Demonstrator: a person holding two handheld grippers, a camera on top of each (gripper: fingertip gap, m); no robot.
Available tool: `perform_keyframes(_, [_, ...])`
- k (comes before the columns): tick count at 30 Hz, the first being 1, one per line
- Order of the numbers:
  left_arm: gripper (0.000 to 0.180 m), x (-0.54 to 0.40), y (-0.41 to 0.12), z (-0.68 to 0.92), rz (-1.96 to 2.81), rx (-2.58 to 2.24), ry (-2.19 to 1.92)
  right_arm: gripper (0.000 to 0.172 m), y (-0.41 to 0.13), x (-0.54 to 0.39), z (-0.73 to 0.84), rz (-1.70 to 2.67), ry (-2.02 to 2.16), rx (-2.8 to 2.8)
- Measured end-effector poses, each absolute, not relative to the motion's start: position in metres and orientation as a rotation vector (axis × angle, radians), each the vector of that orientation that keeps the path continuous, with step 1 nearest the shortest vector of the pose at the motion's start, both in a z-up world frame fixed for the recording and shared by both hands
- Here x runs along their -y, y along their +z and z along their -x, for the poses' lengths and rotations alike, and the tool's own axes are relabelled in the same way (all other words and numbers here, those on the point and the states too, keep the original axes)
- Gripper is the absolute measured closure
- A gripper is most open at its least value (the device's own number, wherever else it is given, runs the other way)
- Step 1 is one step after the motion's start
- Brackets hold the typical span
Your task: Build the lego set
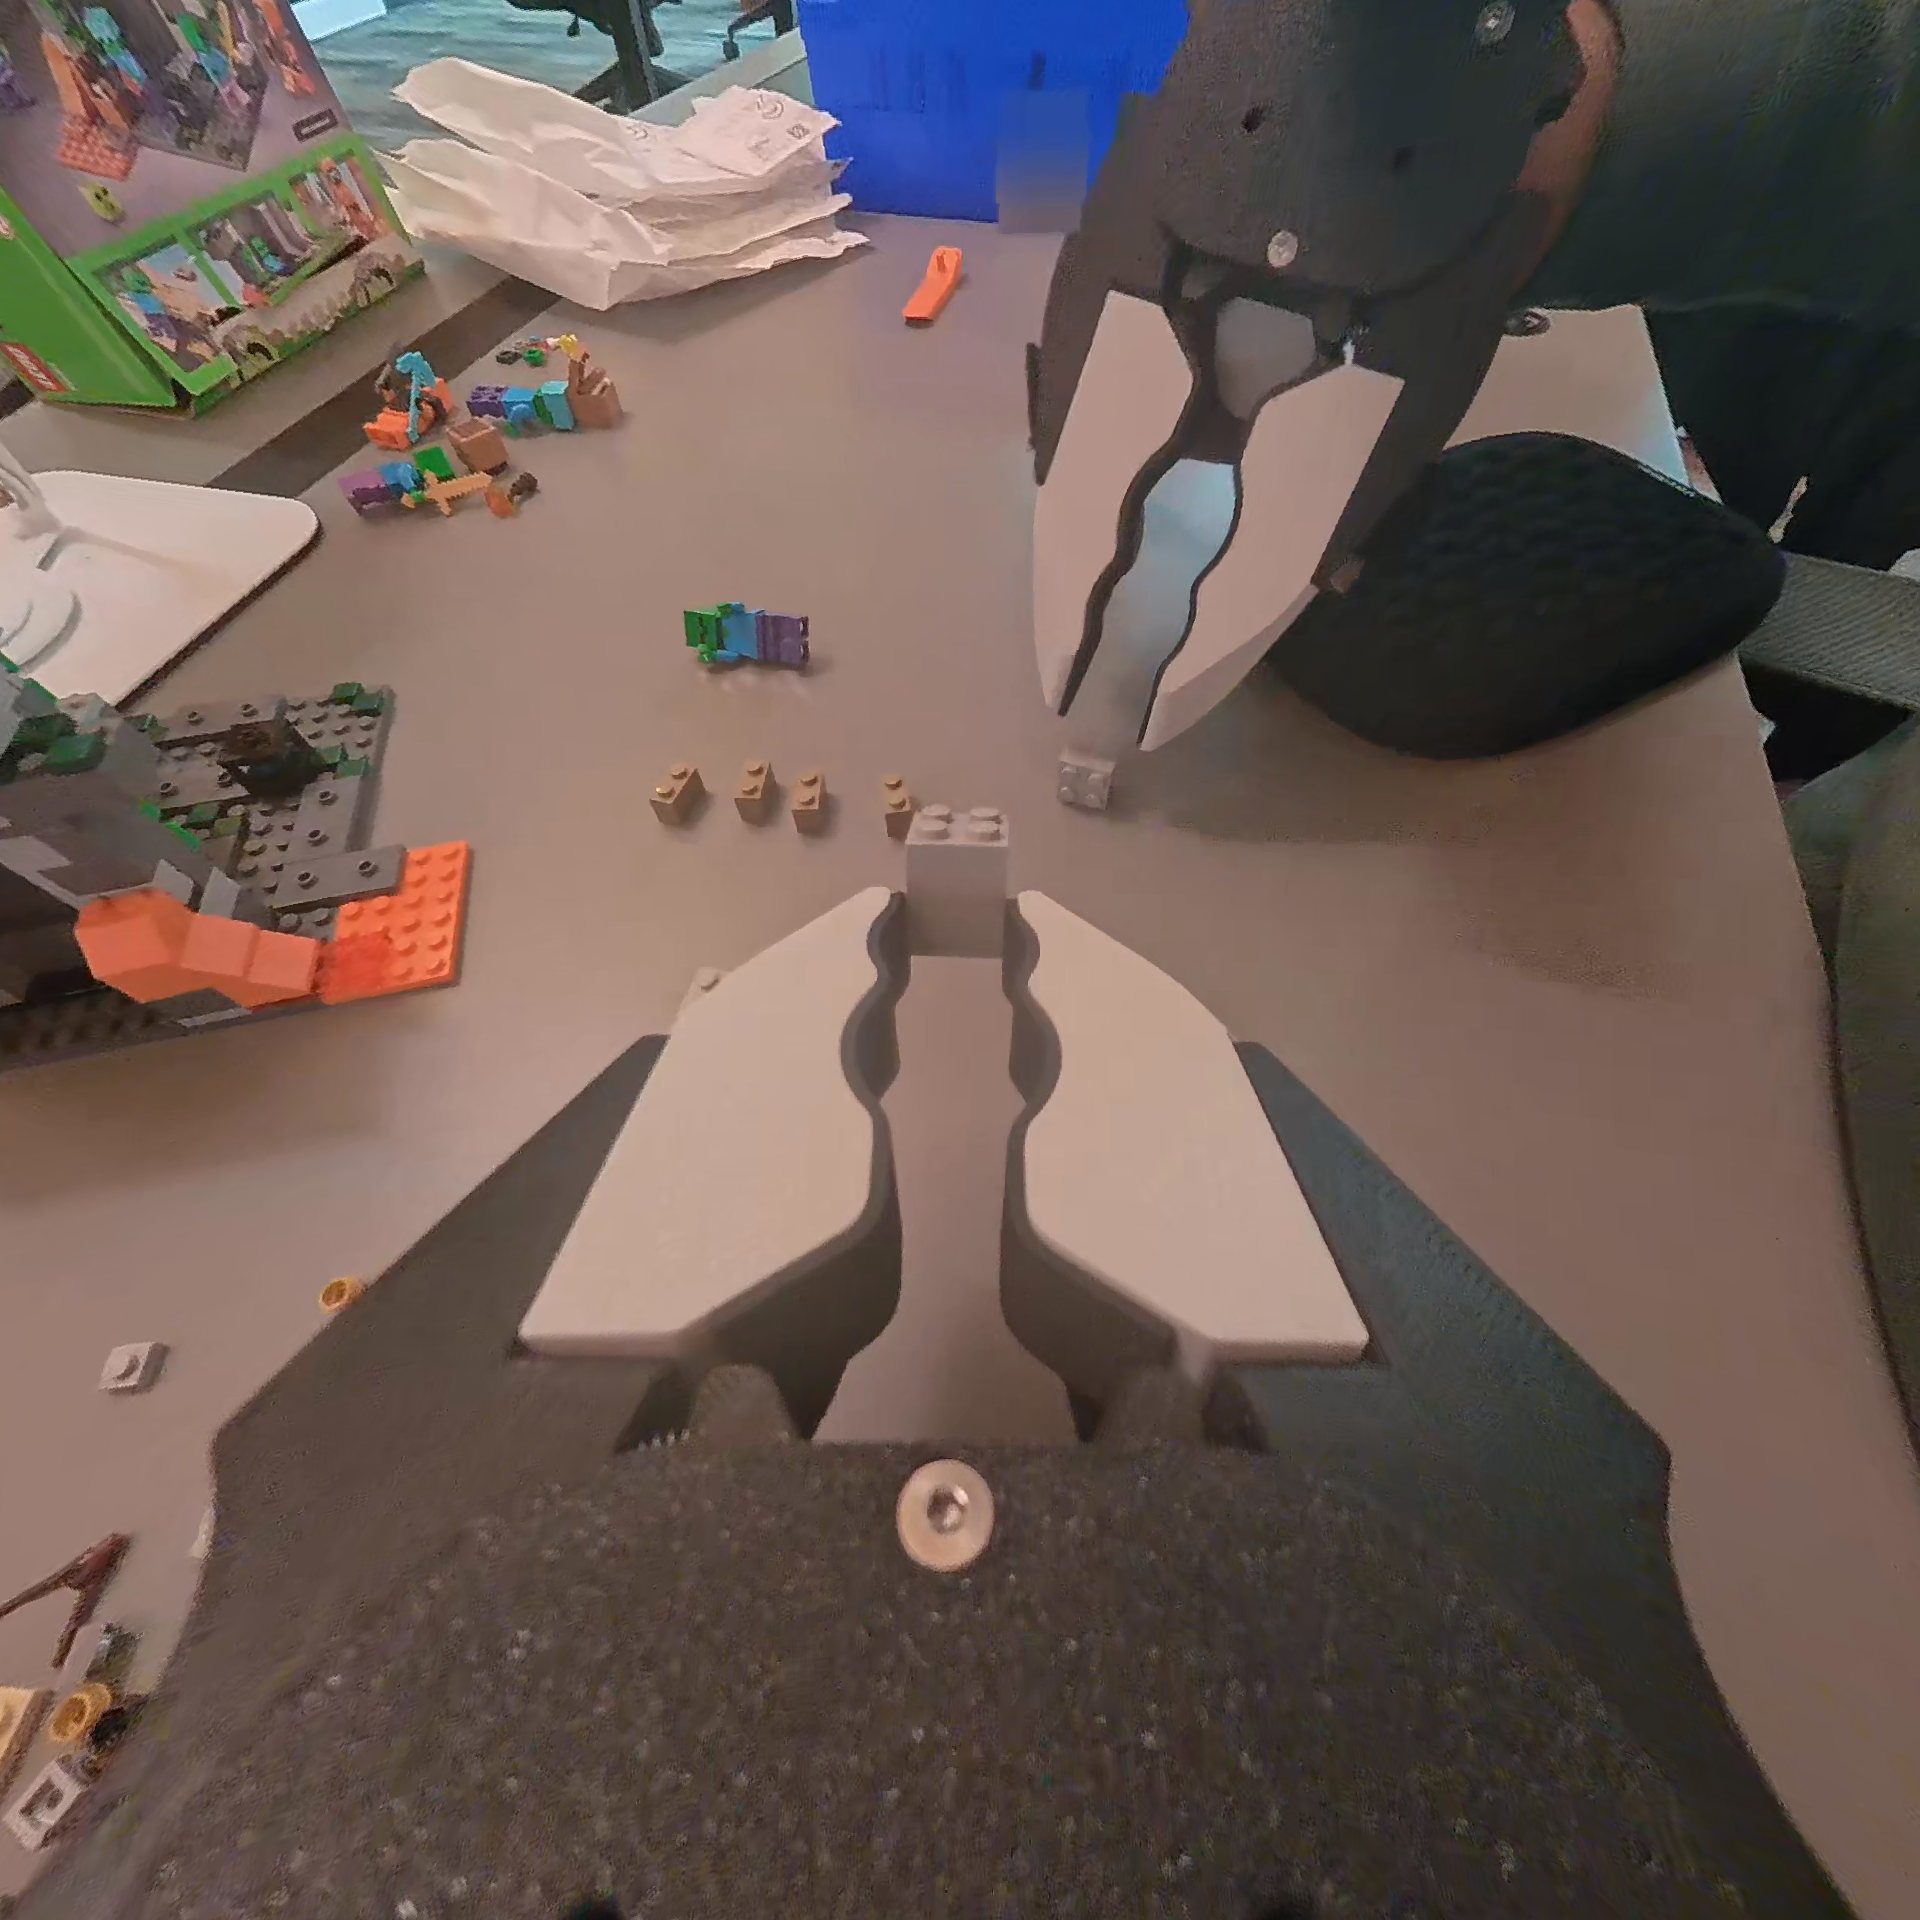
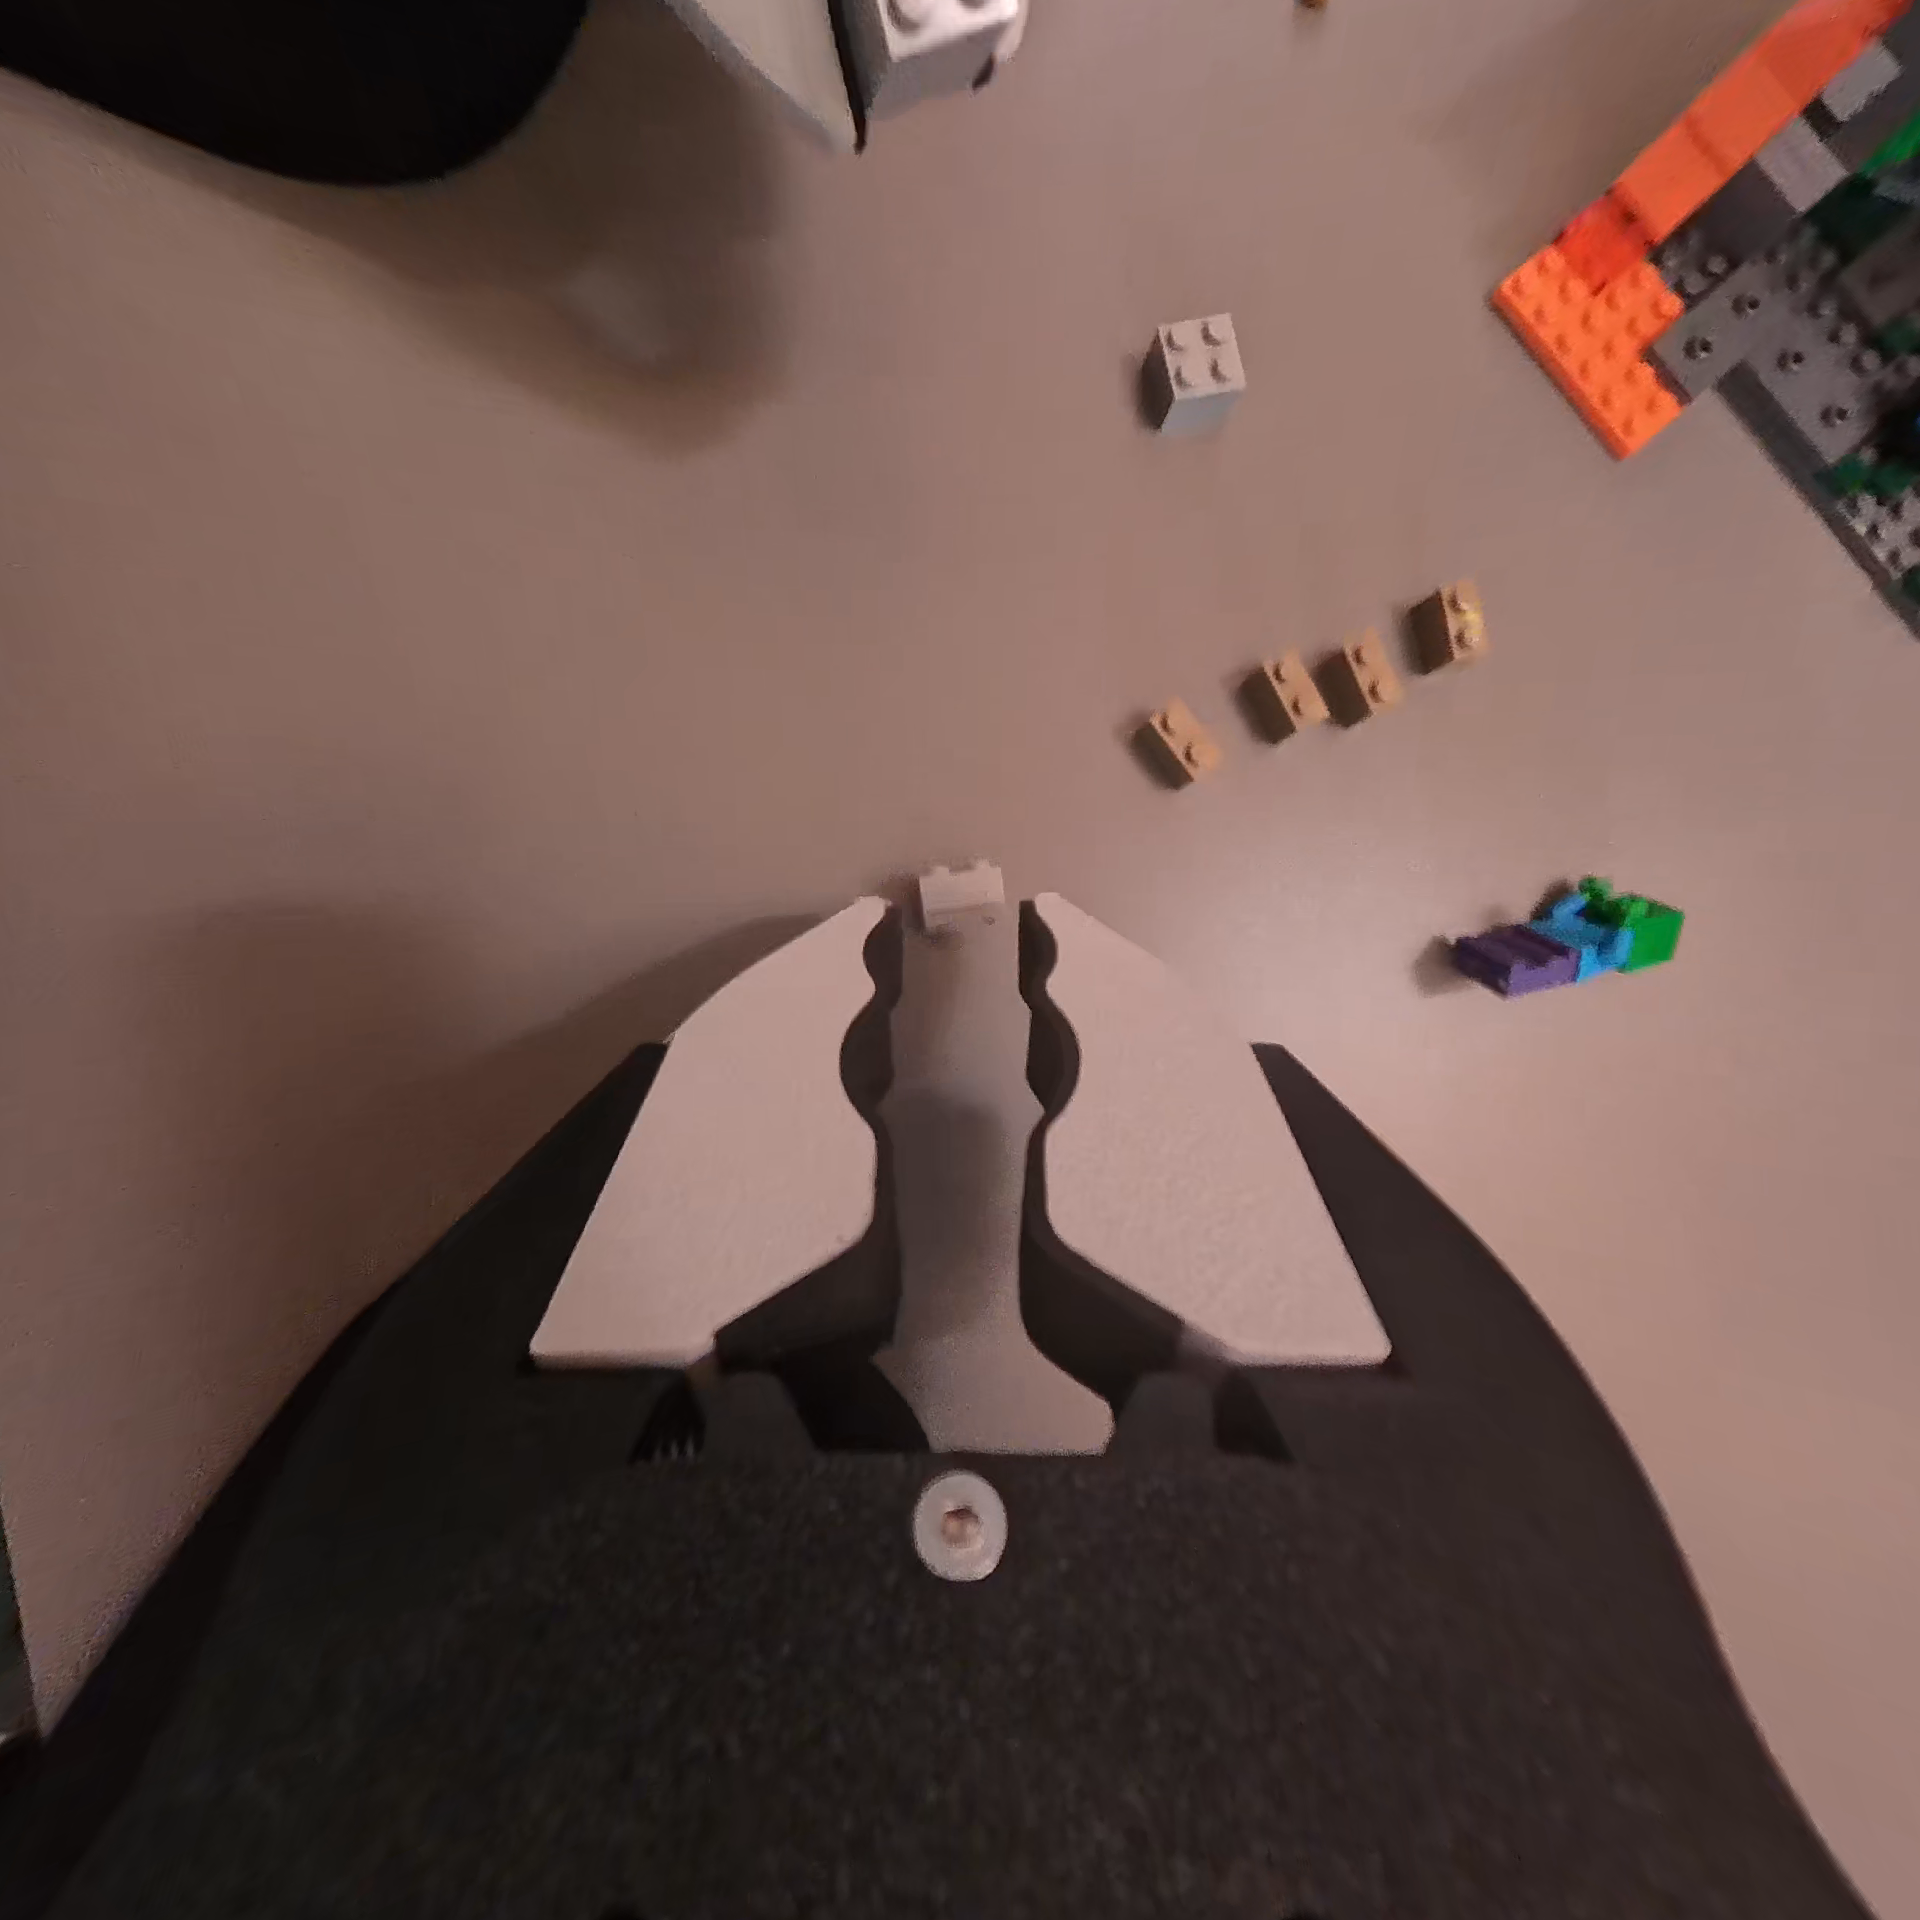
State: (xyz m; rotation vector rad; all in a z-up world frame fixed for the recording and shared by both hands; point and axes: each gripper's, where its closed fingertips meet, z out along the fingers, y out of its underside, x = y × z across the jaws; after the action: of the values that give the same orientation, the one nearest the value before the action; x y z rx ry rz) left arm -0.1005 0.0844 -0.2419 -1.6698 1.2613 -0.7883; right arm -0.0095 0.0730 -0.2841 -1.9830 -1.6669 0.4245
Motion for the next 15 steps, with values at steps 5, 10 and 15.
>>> perform_keyframes(5, [0.164, -0.084, -0.243, 0.101, 1.673, -1.264, -0.789, 0.155, -0.297, -0.079, 0.019, 2.054, 0.313, 1.744])
perform_keyframes(10, [0.164, -0.082, -0.243, 0.101, 1.670, -1.272, -0.791, 0.157, -0.288, -0.076, 0.004, 2.030, 0.414, 1.643])
perform_keyframes(15, [0.164, -0.081, -0.244, 0.099, 1.668, -1.288, -0.786, 0.157, -0.276, -0.080, -0.024, 1.942, 0.570, 1.406])
